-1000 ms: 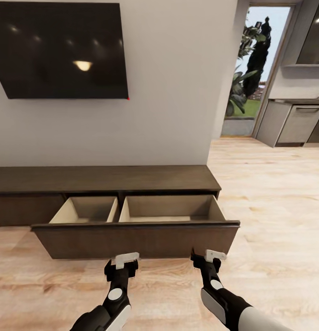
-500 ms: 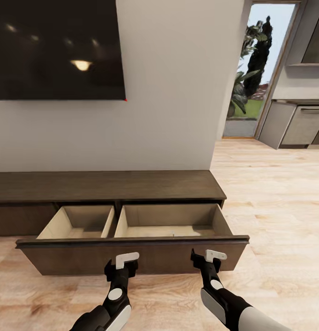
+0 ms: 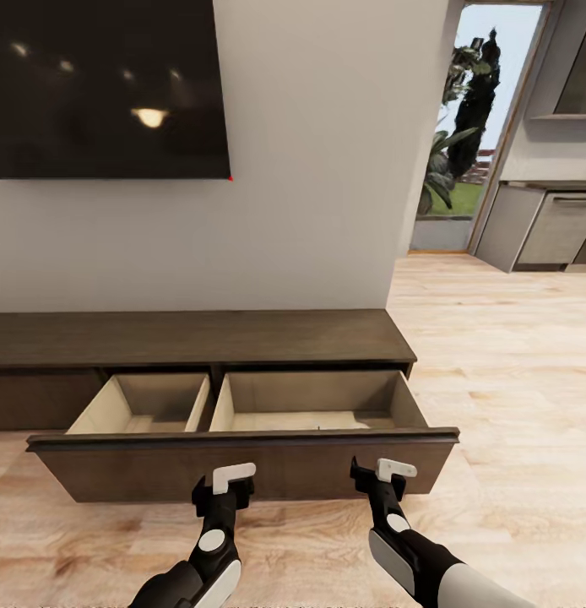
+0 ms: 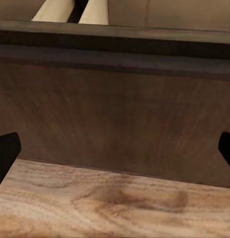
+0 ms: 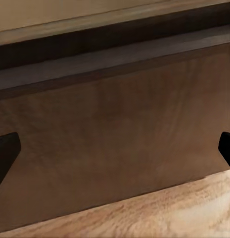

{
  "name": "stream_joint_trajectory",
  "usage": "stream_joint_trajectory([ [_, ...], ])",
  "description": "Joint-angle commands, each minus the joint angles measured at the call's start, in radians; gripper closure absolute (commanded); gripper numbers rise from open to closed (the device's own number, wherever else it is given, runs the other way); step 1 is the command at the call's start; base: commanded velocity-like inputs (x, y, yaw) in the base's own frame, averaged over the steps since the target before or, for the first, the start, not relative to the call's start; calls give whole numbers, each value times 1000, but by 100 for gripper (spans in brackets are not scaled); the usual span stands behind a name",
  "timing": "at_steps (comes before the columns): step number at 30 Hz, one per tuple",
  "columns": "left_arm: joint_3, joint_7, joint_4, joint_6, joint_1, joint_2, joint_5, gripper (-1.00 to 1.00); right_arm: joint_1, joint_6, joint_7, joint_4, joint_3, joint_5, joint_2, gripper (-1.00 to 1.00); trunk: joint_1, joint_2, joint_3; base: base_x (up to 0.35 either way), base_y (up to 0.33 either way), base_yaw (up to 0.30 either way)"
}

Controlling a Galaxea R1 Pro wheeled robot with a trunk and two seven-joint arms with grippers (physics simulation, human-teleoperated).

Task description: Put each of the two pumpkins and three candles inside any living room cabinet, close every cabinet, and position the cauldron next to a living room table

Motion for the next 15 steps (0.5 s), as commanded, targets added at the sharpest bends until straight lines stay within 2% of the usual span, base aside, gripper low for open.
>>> stream_joint_trajectory([
  [1, -4, 7, -2, 0, -1, 1, 6, -100, -1, -4, -6, -1, 9, -8, -1, -100, 0, -1, -1, 0, 0, 0],
  [11, -4, 8, -1, 0, -1, 1, 6, -100, -1, -4, -6, -1, 9, -9, -1, -100, 0, -1, -1, 7, 0, 0],
  [15, -3, 11, 0, 1, -1, 1, 6, -100, -1, -4, -6, -1, 9, -9, -1, -100, 0, -1, -1, 216, 0, 0],
])
